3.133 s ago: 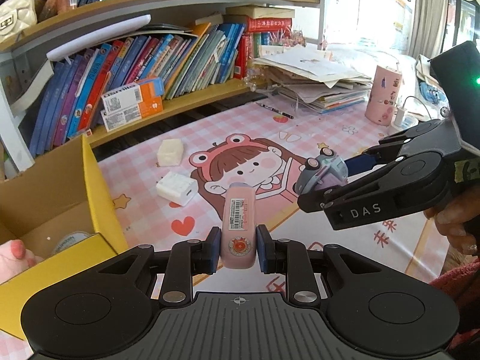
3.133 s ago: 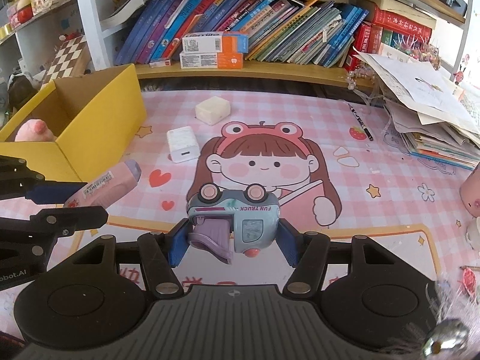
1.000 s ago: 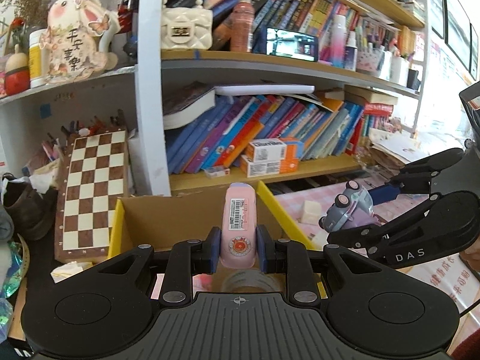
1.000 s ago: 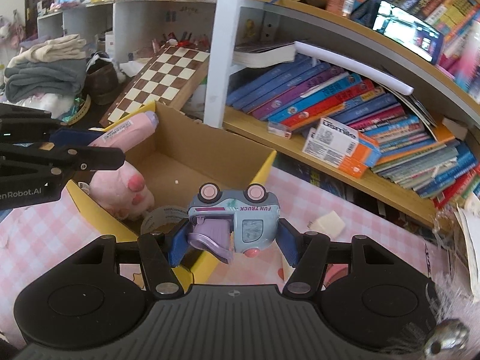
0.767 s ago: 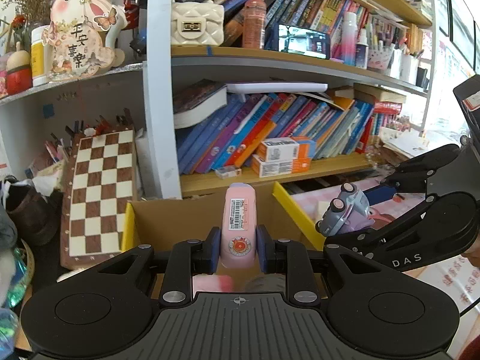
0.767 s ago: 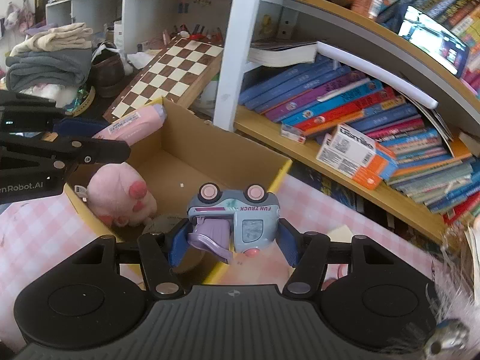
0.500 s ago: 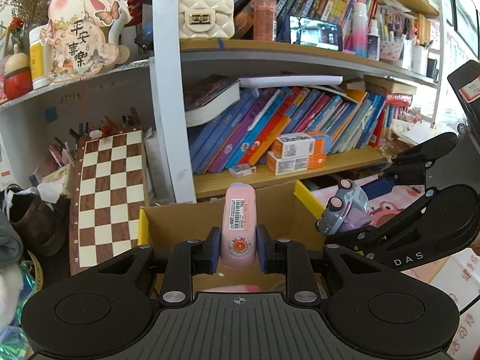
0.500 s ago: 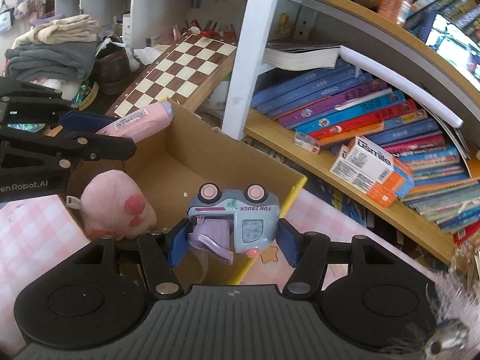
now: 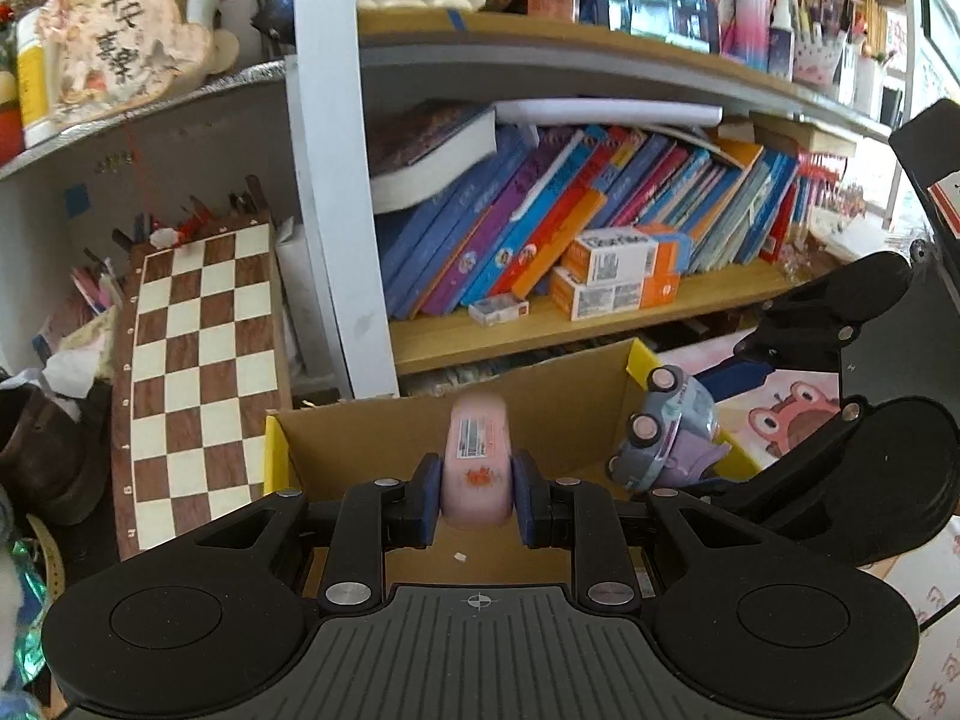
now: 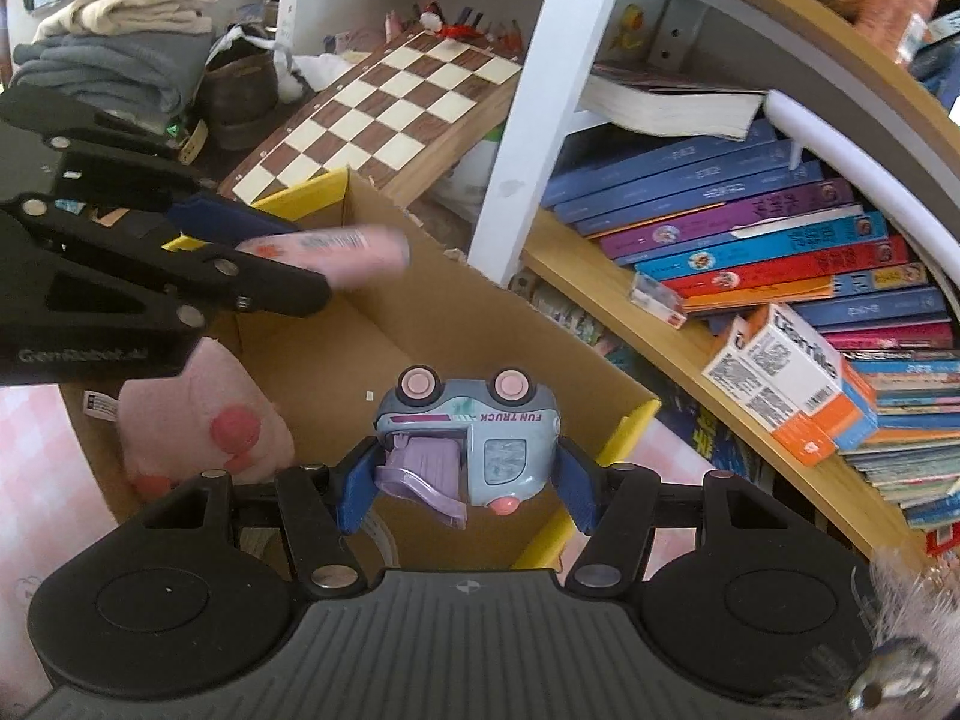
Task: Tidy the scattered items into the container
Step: 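Lower into the box and open the left tool while the right tool releases the truck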
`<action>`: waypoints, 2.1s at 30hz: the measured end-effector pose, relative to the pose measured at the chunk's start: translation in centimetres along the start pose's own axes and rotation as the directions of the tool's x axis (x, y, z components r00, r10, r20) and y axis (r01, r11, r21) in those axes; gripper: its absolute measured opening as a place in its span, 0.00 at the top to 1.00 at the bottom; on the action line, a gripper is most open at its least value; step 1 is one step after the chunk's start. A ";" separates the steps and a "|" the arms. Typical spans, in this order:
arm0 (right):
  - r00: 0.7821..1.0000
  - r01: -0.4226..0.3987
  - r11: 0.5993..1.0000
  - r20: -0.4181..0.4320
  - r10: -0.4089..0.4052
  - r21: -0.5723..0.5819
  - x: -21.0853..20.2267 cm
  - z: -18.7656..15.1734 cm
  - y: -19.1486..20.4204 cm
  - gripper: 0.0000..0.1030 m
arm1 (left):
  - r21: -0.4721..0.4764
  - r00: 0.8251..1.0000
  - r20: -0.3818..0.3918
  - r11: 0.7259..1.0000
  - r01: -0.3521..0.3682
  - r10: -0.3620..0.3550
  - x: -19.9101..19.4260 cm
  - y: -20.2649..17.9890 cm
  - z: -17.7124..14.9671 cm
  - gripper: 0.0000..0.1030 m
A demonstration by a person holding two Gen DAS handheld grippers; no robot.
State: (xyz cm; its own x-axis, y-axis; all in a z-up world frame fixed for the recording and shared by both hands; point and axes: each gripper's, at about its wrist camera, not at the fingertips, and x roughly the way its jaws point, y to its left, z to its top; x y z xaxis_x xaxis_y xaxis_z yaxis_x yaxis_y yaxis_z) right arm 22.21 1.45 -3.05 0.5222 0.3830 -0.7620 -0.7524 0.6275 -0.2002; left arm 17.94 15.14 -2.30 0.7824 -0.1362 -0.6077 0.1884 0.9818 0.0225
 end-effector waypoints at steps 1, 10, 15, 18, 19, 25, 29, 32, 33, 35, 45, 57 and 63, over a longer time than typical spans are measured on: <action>1.000 -0.006 1.000 -0.004 0.006 -0.003 0.3 0.1 0.1 0.43 | 0.001 1.000 -0.008 1.000 -0.004 0.004 0.4 0.1 0.1 0.78; 0.997 -0.055 0.998 -0.055 0.055 -0.001 3.7 0.6 0.7 0.43 | 0.004 0.997 -0.072 1.000 -0.012 0.012 3.3 1.0 0.5 0.78; 0.995 -0.067 0.997 -0.074 0.063 -0.046 5.5 1.4 1.6 0.43 | 0.036 0.992 -0.127 0.999 -0.016 0.021 5.1 1.3 0.5 0.78; 0.994 -0.076 0.994 -0.089 0.069 -0.079 6.6 1.8 2.3 0.43 | 0.047 0.987 -0.162 0.999 -0.013 0.021 5.9 1.6 0.2 0.78; 0.992 -0.081 0.993 -0.100 0.072 -0.086 7.1 2.0 2.4 0.43 | 0.047 0.985 -0.173 0.999 -0.013 0.021 6.2 1.7 0.2 0.78; 0.985 -0.098 0.990 -0.149 0.083 -0.098 9.1 2.7 2.4 0.43 | 0.020 0.975 -0.220 1.000 -0.013 0.017 7.5 2.4 -0.1 0.78; 0.981 -0.104 0.989 -0.173 0.085 -0.101 10.0 2.8 2.4 0.43 | 0.010 0.971 -0.238 1.000 -0.013 0.015 8.0 2.5 -0.3 0.78; 0.978 -0.109 0.989 -0.190 0.089 -0.097 10.3 2.8 2.3 0.43 | 0.007 0.969 -0.247 1.000 -0.011 0.012 8.2 2.5 -0.3 0.78; 0.978 -0.108 0.989 -0.191 0.088 -0.097 10.4 2.8 2.3 0.43 | 0.008 0.969 -0.247 1.000 -0.010 0.011 8.1 2.5 -0.3 0.78; 0.977 -0.107 0.989 -0.195 0.087 -0.097 10.4 2.7 2.3 0.43 | 0.010 0.968 -0.250 1.000 -0.008 0.010 8.1 2.5 -0.3 0.78; 0.973 -0.117 0.989 -0.211 0.095 -0.094 10.7 2.7 2.3 0.43 | 0.016 0.967 -0.257 1.000 -0.001 0.005 8.2 2.3 -0.2 0.77; 0.972 -0.120 0.988 -0.213 0.097 -0.101 10.6 2.6 2.3 0.43 | 0.021 0.967 -0.256 1.000 0.000 0.006 8.2 2.2 -0.3 0.77; 0.971 -0.126 0.986 -0.215 0.101 -0.107 10.7 2.4 2.3 0.43 | 0.022 0.968 -0.251 1.000 0.002 0.003 8.2 2.3 -0.3 0.76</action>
State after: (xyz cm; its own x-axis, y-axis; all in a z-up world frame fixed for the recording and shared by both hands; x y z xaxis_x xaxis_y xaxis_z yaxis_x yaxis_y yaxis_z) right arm 27.05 8.63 -10.13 0.3452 0.2895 -0.8928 -0.8509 0.4979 -0.1675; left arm 24.61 16.31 -7.48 0.6093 -0.0956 -0.7872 0.2030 0.9784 0.0383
